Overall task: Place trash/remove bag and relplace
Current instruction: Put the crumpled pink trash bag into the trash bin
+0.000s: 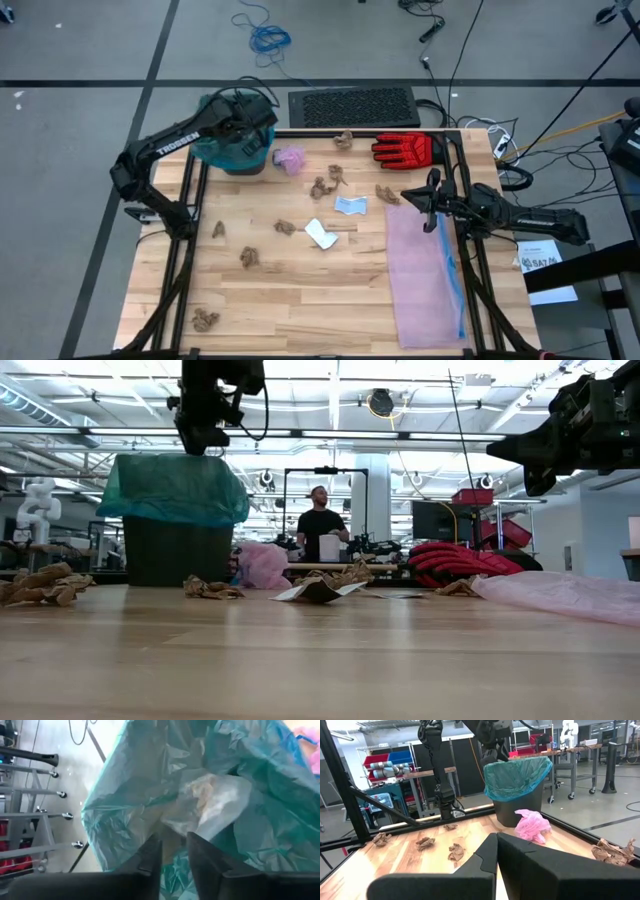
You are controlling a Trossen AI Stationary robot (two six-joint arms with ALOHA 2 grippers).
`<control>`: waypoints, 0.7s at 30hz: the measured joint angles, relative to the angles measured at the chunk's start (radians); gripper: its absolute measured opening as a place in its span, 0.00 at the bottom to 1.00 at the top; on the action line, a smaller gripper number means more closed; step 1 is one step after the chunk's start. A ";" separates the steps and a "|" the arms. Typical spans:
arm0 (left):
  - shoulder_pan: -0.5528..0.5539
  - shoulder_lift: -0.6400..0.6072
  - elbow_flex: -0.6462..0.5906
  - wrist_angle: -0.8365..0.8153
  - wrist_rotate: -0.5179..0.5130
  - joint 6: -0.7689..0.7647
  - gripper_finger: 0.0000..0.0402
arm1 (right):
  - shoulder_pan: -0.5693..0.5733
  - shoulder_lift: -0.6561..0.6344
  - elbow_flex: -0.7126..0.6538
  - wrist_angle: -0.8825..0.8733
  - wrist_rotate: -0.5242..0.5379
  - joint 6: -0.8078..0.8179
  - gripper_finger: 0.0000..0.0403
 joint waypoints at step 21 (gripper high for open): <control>-0.169 0.081 0.217 0.137 0.264 0.072 0.42 | 0.000 0.000 0.000 -0.004 0.000 0.000 0.18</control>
